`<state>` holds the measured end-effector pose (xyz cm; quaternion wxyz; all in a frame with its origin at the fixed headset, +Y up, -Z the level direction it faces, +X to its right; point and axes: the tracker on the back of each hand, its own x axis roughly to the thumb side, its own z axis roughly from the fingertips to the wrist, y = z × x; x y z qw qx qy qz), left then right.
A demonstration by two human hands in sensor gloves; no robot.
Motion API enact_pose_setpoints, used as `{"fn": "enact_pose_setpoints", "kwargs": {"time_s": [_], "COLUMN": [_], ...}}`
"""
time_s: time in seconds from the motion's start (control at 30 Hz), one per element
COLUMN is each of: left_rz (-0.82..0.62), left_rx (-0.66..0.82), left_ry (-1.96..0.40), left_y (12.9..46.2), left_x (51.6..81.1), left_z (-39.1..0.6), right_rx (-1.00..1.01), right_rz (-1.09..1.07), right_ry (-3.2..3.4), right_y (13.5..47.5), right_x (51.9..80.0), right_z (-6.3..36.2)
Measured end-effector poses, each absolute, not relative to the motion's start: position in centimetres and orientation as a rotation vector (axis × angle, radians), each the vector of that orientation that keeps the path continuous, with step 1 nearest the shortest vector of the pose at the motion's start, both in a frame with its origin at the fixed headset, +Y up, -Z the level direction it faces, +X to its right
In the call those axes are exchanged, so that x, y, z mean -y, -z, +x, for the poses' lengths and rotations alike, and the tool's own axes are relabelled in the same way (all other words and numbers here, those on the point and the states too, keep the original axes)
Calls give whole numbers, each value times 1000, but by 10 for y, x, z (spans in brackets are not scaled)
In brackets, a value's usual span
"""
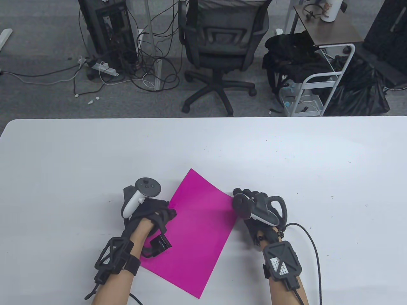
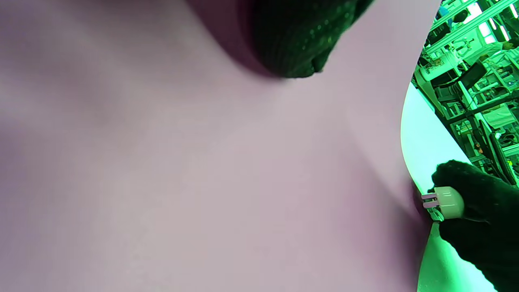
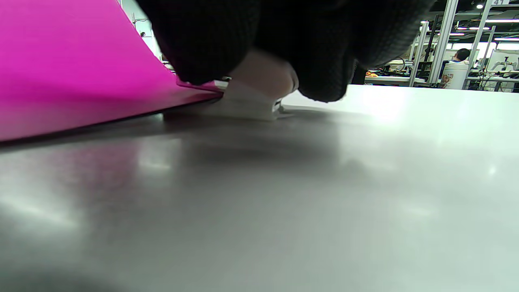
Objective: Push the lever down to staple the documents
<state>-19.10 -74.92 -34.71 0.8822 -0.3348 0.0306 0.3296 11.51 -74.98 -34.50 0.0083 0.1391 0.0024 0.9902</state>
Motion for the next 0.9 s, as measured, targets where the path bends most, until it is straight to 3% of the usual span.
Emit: {"fn": "enact_pose_setpoints", "kwargs": {"time_s": [0.9], "left_rz": [-667], "left_rx": [-22], "left_ry": [-692], "left_y": [345], "left_x": [752], "left_z": [-194], "right_rx": [-150], "right_rz": [400], "right_ry": [-2934], "right_y": [347], "right_x": [745], "right_z": [124]}}
